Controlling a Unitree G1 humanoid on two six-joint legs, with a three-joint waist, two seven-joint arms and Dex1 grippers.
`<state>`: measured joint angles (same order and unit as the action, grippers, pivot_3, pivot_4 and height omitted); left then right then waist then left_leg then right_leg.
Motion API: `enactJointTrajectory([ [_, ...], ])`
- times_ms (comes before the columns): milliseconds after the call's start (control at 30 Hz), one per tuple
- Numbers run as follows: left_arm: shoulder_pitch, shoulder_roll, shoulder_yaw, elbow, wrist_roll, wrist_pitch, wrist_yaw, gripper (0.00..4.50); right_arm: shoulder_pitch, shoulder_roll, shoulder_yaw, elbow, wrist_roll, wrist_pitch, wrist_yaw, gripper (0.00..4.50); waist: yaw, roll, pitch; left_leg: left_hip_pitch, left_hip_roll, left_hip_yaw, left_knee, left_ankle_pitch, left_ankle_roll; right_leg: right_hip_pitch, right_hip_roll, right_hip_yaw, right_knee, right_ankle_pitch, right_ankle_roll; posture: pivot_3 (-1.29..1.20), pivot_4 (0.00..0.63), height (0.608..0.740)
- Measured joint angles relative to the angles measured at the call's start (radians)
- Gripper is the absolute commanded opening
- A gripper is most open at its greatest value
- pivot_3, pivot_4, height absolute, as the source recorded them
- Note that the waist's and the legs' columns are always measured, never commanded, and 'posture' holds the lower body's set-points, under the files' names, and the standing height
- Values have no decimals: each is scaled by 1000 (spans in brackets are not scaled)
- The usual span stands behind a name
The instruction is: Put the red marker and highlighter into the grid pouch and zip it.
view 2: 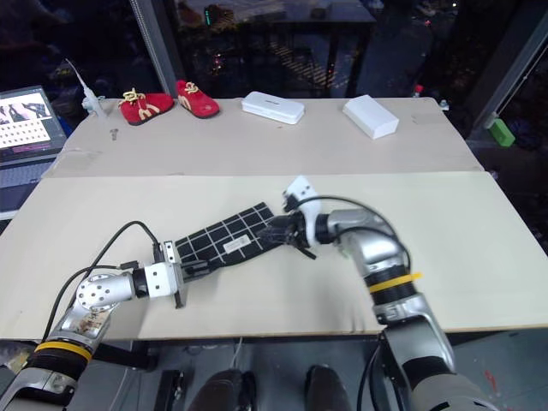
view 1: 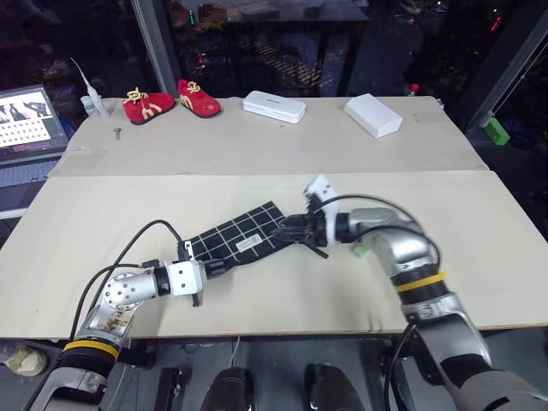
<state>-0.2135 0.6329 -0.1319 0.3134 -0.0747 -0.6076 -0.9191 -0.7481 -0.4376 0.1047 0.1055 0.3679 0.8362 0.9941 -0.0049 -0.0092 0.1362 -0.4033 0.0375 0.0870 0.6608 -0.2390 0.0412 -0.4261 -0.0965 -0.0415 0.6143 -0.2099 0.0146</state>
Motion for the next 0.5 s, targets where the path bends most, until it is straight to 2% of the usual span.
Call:
enactJointTrajectory([
  [100, 31, -14, 11, -42, -30, 67, 17, 0, 33, -110, -63, -131, 34, 31, 8, 2122, 2, -1, 0, 0, 0, 0, 0, -1, 1, 0, 0, 0, -2, 0, 0, 0, 150, 740],
  [267, 57, -26, 37, -108, -52, 140, 44, 0, 172, -177, -14, -197, -5, 26, -35, 2122, -8, -1, 0, 2, 0, 1, 0, -1, 1, 1, 1, 2, -1, 0, 0, 0, 150, 740],
  [500, 79, -36, 37, -126, -50, 168, 53, 0, 174, -120, 45, -200, -75, -11, -155, 2122, -10, -1, 0, 3, 1, 1, 0, -1, 1, 1, 3, 2, -1, 0, 0, 0, 150, 740],
])
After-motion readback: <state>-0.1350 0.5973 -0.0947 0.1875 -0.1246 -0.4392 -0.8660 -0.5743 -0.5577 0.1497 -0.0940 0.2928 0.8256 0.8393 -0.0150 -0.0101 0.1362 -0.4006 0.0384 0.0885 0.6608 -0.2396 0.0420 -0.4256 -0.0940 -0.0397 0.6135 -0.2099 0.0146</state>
